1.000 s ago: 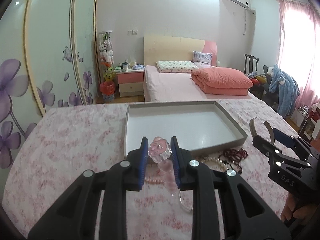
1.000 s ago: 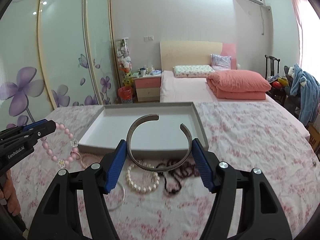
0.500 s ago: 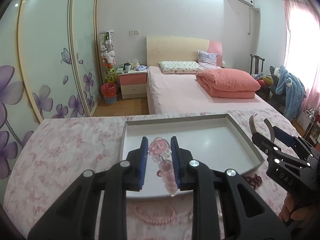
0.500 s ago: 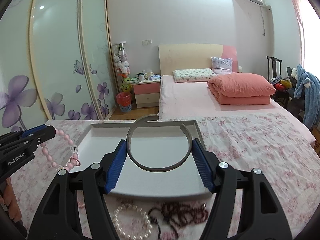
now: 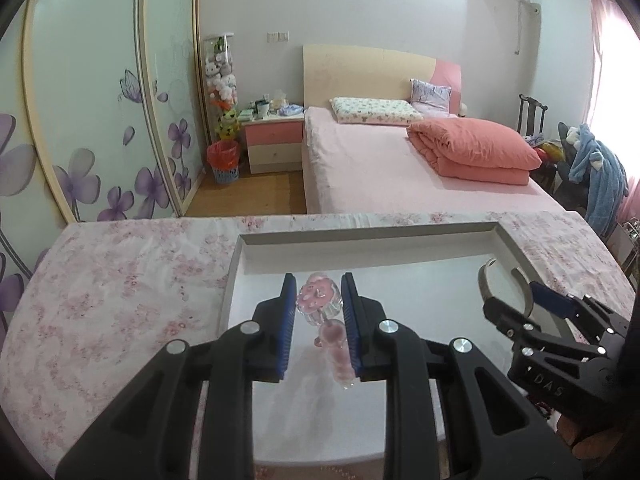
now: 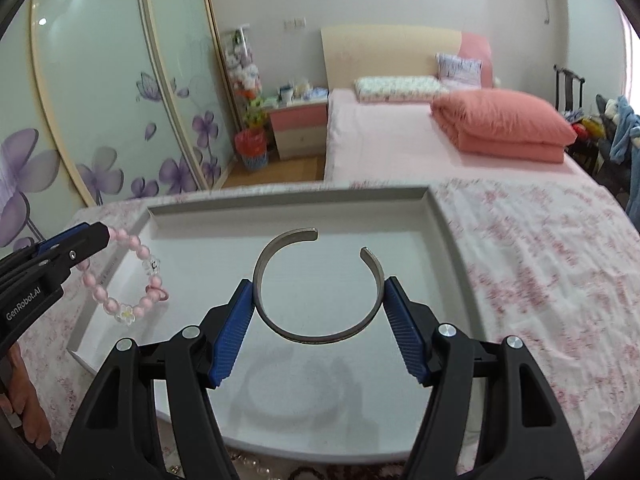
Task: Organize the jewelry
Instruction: 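Carry both pieces into the grey tray and open both grippers to release them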
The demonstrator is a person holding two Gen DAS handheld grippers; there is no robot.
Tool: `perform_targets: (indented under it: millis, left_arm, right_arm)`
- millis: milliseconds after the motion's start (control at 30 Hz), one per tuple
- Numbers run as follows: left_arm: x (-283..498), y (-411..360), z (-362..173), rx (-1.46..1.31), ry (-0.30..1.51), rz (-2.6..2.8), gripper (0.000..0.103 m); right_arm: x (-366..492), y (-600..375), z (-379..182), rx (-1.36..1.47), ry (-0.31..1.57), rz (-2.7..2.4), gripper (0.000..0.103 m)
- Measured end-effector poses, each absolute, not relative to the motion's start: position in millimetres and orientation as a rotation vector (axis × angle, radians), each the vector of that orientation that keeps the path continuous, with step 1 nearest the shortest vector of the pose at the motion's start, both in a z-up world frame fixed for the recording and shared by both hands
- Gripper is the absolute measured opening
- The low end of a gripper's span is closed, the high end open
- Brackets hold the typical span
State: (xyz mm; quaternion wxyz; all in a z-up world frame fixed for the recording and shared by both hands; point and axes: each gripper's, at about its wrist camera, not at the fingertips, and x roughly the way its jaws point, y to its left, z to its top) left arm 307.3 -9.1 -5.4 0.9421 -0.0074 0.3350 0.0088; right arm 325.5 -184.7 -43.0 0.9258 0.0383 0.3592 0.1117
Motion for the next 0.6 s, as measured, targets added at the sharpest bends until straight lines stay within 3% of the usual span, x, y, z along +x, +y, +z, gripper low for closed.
perform_targets:
  millis: [367, 500, 600]
  left_arm:
    - [330.3, -2.1, -25.8, -0.039, 0.722, 0.023, 0.024]
    - [327.8, 1.1, -24.0, -0.038, 0.710, 0.032, 0.032]
    - [325.0, 5.1, -20.0, -0.046, 0.701, 0.043, 0.032]
  right_arm:
    - [341.0, -171.6, -64.9, 0.040, 0.831, 0.209, 0.067]
    - [335.8, -176.6, -60.4, 0.052, 0.818, 0.207, 0.071]
    - [332.3, -184.0, -52.6, 0.072, 0.792, 0.203, 0.071]
